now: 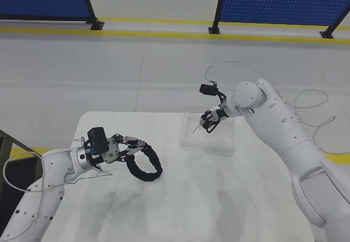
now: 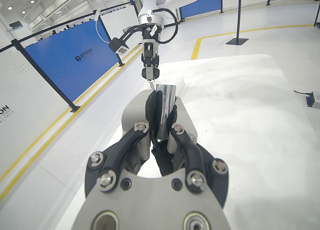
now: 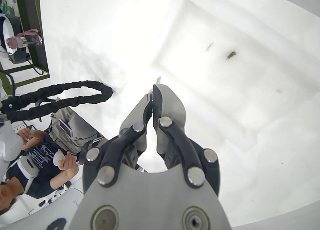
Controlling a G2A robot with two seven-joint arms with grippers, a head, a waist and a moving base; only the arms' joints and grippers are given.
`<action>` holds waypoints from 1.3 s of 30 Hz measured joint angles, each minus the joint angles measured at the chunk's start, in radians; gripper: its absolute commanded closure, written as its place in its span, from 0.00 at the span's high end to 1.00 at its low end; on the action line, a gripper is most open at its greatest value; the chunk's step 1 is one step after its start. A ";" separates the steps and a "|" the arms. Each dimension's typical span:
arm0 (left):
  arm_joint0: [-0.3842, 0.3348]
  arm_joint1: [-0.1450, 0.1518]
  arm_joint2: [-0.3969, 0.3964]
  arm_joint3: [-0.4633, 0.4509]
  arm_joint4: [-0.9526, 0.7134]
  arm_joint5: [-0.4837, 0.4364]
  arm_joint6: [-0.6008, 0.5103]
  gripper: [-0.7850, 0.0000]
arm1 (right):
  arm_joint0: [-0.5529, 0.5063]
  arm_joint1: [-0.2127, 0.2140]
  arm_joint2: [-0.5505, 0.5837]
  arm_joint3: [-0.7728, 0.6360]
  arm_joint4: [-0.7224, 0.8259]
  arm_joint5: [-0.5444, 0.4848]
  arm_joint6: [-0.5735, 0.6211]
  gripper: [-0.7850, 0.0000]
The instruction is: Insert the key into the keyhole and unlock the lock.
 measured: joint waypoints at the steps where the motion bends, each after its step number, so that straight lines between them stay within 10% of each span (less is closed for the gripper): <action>1: 0.000 0.000 0.000 0.000 0.000 0.000 0.000 0.00 | 0.008 -0.008 -0.006 0.025 0.003 -0.002 -0.007 0.00; 39: 0.000 0.000 0.000 0.000 0.000 0.000 0.000 0.00 | 0.075 -0.148 0.007 0.520 0.108 0.015 -0.172 0.00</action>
